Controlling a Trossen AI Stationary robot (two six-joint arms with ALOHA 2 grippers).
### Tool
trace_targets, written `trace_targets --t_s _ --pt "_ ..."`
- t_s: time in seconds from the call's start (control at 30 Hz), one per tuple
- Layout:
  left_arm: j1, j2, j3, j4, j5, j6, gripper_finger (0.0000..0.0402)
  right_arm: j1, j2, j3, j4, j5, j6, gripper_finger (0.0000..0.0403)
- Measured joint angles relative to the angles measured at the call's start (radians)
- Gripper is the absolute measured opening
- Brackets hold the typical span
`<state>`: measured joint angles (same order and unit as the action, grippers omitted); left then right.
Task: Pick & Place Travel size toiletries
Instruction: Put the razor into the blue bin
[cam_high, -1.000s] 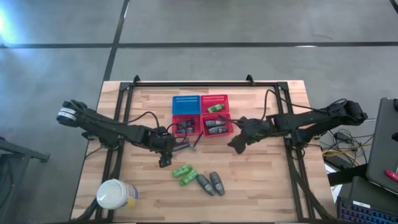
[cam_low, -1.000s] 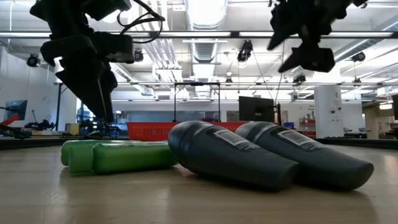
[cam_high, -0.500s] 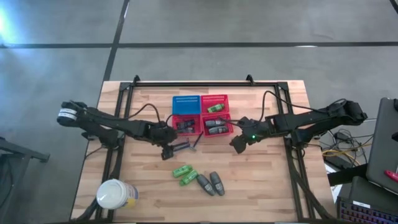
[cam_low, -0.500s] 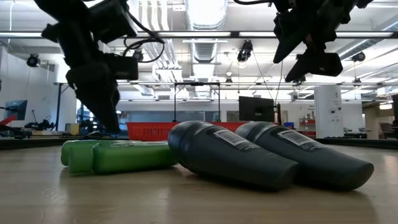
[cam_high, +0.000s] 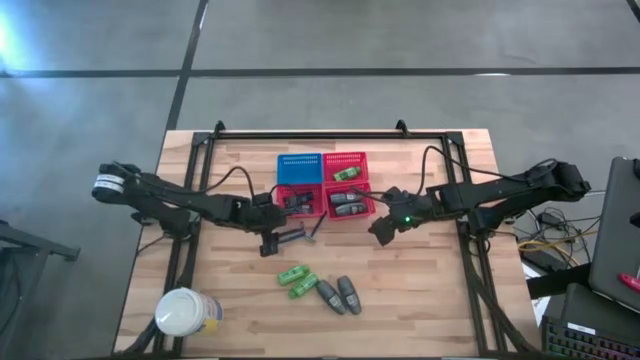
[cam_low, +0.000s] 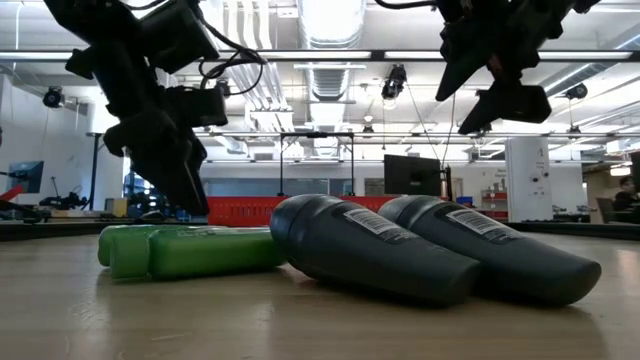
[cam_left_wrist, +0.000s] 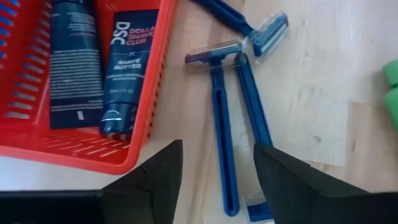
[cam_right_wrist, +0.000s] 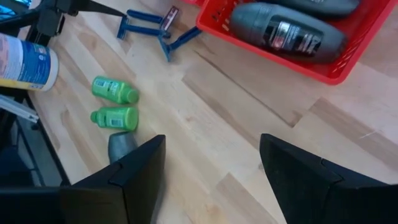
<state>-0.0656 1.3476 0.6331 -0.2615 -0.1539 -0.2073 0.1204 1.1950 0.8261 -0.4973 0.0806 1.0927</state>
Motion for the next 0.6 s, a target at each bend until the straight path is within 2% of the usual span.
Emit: trace_targets --t_s 0.23,0.6 --pt "0.0 0.0 -0.026 0.053 0.006 0.005 0.0168 -0.001 0.0 -0.006 0.002 0.021 0.0 0.0256" --pt "-0.001 0.0 -0.092 0.111 0.006 -0.033 0.0165 -0.001 0.0 -0.022 0.0 0.025 0.007 0.0227"
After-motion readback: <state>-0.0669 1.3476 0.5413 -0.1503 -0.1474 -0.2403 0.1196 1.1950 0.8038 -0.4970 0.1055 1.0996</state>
